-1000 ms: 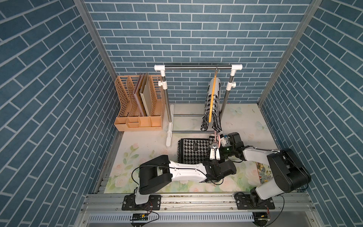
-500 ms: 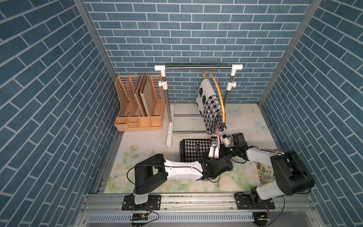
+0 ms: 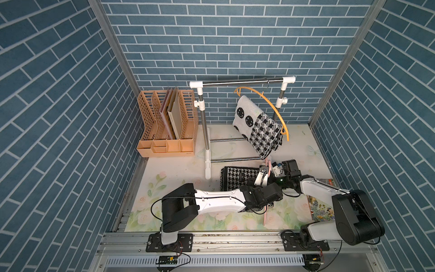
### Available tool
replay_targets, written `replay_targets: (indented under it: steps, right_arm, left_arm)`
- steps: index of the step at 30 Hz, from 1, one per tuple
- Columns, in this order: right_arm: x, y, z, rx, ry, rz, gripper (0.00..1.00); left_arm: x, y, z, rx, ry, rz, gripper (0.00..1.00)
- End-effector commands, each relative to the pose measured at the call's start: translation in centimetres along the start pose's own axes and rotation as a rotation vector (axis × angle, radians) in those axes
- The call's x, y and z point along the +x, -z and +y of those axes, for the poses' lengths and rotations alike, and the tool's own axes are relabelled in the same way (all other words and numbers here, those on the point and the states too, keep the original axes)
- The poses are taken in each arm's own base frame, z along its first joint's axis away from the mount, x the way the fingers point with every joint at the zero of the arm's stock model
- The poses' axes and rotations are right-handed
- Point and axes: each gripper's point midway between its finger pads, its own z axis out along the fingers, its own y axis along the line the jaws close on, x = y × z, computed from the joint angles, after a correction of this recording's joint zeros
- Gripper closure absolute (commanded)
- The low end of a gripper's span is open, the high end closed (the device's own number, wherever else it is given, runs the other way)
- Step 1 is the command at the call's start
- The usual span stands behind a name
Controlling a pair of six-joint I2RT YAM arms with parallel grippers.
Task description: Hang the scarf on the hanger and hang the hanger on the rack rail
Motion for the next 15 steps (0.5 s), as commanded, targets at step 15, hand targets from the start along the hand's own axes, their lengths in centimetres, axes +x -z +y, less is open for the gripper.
replay_targets:
  steps: [15]
  right_arm:
    - [0.4,1.7,3.2,-0.016,0.011,-0.041,0.24]
  left_arm:
    - [1.4,3.2,-12.4,0.525,-0.125,0.096,0.25]
